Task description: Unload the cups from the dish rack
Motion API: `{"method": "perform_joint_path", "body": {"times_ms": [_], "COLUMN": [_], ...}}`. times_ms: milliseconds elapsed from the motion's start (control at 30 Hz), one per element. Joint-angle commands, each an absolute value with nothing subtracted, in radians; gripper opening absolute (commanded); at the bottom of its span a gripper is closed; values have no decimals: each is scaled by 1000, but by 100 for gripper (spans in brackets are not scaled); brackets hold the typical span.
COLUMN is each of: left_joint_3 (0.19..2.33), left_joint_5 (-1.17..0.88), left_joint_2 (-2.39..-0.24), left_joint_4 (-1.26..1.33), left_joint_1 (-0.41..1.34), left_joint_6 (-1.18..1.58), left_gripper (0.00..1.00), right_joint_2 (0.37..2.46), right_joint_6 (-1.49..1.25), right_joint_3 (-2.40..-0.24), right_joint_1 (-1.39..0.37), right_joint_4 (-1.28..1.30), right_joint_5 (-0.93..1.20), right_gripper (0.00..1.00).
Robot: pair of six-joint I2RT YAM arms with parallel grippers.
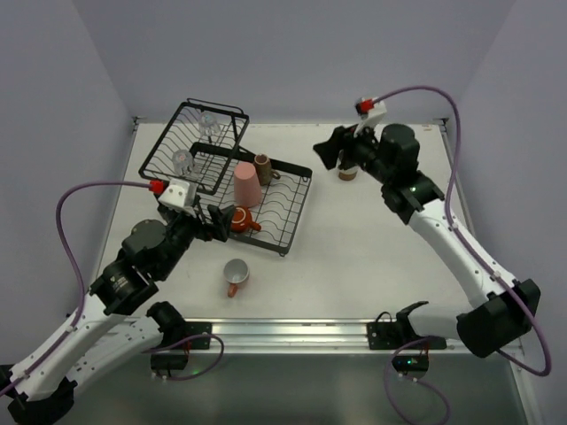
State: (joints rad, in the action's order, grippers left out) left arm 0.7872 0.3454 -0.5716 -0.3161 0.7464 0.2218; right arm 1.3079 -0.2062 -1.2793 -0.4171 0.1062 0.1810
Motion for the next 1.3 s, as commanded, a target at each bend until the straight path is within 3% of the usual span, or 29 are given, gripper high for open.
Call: {"method": "perform_joint_path", "body": {"times_ms": [0, 233, 1267], "left_joint_3": [815, 786, 742], "left_joint_5": [334, 399, 328], "left_joint_2": [-578, -558, -584], "left_joint_4": [-290, -287, -267], "left_joint_1": [742, 742, 741], "left_joint_6": [238, 226, 221], "left_gripper": [100, 100, 100], "right_joint_2": [1312, 1393, 1836], "right_joint_6": [-246, -232, -121], "right_joint_3": [-1050, -969, -1203], "right_joint_1": [-536, -702, -839], "right_joint_4": [-112, -143, -95], "right_joint_5": [391, 371, 181], "right_gripper": [61, 52, 52]}}
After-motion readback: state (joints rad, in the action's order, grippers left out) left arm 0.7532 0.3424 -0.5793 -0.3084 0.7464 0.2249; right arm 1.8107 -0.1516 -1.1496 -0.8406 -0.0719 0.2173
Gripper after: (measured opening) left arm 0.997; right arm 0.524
